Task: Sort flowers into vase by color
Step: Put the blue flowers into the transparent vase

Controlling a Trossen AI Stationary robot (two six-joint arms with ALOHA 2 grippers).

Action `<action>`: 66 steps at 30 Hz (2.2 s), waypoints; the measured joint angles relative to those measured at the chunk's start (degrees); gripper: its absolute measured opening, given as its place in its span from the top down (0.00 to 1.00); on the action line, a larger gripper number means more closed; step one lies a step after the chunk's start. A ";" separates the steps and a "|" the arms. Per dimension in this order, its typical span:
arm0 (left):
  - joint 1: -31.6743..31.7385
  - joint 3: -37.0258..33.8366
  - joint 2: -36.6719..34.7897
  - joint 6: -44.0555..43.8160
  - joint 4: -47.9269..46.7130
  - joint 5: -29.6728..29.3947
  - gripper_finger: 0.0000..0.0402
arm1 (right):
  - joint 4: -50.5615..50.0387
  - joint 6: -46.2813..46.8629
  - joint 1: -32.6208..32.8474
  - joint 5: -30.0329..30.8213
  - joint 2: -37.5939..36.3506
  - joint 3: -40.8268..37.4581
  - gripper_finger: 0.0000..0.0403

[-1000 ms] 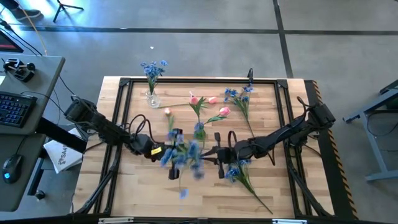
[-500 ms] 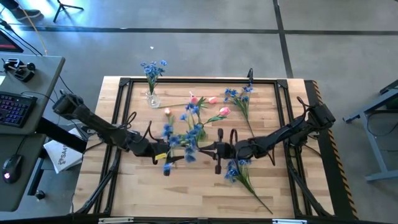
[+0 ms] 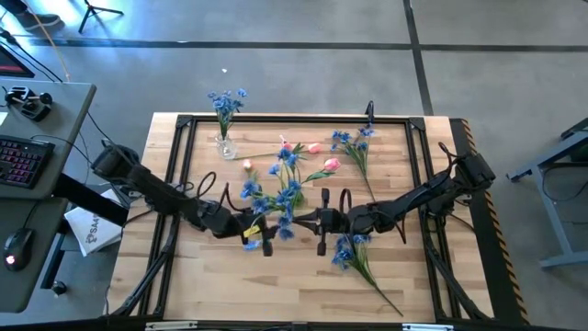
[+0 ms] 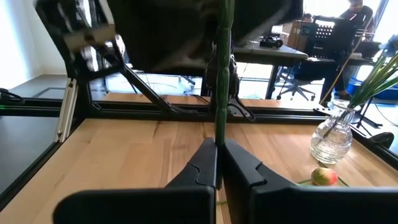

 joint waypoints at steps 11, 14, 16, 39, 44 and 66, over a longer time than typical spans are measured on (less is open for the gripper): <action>-0.68 4.38 0.16 1.44 -2.17 -0.45 0.73 | -1.27 0.03 0.00 -0.09 -0.02 0.02 1.00; -0.84 5.67 0.16 1.49 -4.59 -0.49 0.80 | -1.83 1.01 0.00 -0.13 -0.02 0.02 1.00; -0.94 6.47 0.16 1.49 -5.54 -0.61 0.84 | -2.29 1.07 0.00 -0.10 -0.04 0.02 1.00; -4.07 8.50 -4.43 -1.71 -17.94 -6.51 0.94 | -5.23 2.72 -0.32 0.00 -0.13 0.09 1.00; -4.04 8.50 -5.35 -4.55 -21.91 -6.71 0.99 | -7.15 5.62 -1.21 -0.17 -0.11 0.09 0.99; -0.51 8.68 -27.39 -42.46 -80.26 -33.48 1.00 | -20.22 6.45 1.68 1.20 -6.19 -0.09 0.52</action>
